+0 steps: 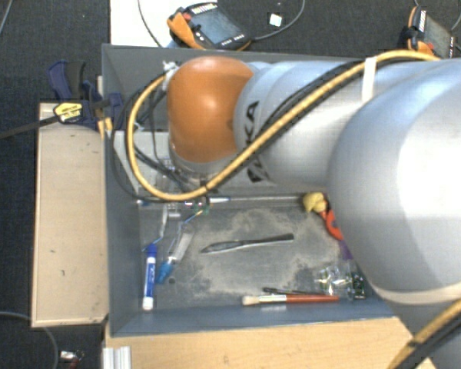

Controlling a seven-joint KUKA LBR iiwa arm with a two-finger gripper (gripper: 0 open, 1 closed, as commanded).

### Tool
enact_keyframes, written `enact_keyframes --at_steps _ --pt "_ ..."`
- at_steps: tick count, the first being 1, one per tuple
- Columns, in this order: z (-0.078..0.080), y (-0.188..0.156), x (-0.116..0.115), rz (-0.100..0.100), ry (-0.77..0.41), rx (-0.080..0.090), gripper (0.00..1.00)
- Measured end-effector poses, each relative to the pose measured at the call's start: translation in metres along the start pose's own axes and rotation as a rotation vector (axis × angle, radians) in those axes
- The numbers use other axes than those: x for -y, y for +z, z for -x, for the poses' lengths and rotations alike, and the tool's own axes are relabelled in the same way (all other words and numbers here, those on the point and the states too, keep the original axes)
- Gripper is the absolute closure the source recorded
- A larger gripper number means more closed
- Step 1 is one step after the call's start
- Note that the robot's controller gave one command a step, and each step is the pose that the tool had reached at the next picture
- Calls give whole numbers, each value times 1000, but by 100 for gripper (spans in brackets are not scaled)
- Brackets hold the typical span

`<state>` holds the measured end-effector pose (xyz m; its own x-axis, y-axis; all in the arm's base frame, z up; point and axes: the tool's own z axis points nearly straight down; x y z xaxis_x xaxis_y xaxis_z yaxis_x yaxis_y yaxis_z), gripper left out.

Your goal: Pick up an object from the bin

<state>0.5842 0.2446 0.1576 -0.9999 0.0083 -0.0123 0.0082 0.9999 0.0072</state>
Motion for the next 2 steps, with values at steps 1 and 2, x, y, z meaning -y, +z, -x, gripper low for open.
enact_keyframes --at_steps 1,2 --pt "-8 0 32 0 -430 1 0" --pt "1 35 18 -1 4 -3 0"
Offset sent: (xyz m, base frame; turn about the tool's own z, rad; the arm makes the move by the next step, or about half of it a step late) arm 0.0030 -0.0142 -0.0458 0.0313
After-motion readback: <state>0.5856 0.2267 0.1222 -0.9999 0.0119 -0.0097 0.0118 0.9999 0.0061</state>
